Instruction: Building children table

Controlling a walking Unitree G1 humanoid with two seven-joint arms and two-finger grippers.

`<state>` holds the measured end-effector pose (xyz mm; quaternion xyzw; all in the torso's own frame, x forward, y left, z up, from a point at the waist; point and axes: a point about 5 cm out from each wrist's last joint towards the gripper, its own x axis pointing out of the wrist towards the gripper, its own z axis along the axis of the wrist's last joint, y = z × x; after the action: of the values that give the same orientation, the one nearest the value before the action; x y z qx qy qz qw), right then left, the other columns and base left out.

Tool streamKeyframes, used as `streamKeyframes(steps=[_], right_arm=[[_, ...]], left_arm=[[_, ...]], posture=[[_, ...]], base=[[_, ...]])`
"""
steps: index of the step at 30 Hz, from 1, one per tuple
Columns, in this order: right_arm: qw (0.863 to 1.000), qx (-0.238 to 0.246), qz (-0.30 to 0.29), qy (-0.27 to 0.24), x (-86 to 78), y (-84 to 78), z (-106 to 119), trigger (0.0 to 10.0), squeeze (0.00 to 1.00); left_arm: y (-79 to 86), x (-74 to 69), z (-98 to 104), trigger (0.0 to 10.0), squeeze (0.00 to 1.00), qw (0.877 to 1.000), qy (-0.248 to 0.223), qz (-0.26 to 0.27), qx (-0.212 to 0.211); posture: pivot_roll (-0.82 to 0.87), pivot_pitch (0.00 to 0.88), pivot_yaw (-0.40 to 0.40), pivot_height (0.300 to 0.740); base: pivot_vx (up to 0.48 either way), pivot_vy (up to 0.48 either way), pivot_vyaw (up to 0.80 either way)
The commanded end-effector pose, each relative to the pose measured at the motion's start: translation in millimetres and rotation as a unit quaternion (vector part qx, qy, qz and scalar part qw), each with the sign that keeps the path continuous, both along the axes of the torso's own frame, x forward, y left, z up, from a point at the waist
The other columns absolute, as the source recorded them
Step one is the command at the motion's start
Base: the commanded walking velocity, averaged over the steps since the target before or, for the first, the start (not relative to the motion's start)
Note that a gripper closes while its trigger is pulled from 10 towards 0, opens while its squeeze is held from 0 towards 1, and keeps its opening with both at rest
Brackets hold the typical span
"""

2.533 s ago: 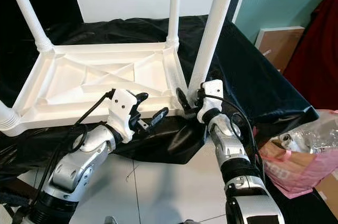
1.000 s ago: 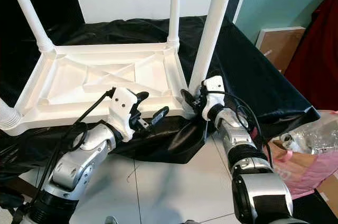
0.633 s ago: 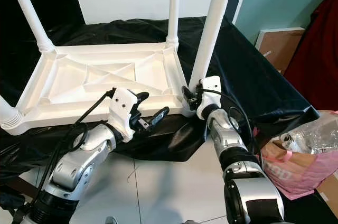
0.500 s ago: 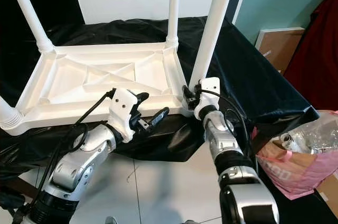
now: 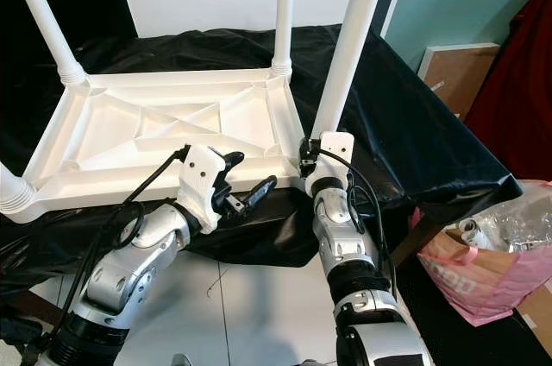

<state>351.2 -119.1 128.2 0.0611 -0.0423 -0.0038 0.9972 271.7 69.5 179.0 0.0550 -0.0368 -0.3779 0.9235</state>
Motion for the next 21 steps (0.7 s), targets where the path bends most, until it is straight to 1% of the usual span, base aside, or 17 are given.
streamKeyframes(steps=[1,7,15,16,17,21], right_arm=[[0.998,0.014,-0.009,0.053,-7.2,-3.8,-22,10.0,0.00],[0.999,0.003,-0.008,0.038,-8.7,-0.7,-17,10.0,0.00],[1.000,-0.006,-0.003,0.027,-8.3,-2.1,-13,10.0,0.00],[1.000,-0.007,0.001,0.023,-8.4,-3.0,-11,10.0,0.17],[1.000,-0.008,0.003,0.018,-8.9,-4.8,-10,10.0,1.00],[1.000,-0.015,0.024,-0.001,-10.9,-6.5,-6,10.0,1.00]], left_arm=[[-4.0,-3.5,0,10.0,0.00,1.000,0.003,-0.023,-0.001],[-4.2,-4.1,-1,10.0,0.00,1.000,0.004,-0.023,-0.001],[-4.2,-3.6,-1,10.0,0.00,1.000,0.003,-0.021,-0.001],[-4.3,-3.7,-1,10.0,0.00,1.000,0.003,-0.021,-0.001],[-4.2,-3.6,-1,10.0,0.00,1.000,0.002,-0.020,0.000],[-3.7,-3.6,-1,10.0,0.00,1.000,0.001,-0.018,0.000]], posture=[[0.00,0.038,-0.041,0.740],[0.00,0.038,-0.042,0.740],[0.00,0.039,-0.044,0.740],[0.00,0.040,-0.046,0.740],[0.00,0.040,-0.046,0.740],[0.00,0.042,-0.047,0.740]], base=[[0.000,0.000,0.00],[0.000,0.000,0.00],[0.000,0.000,0.00],[0.000,0.000,0.00],[0.000,0.000,0.00],[0.000,0.000,0.00]])
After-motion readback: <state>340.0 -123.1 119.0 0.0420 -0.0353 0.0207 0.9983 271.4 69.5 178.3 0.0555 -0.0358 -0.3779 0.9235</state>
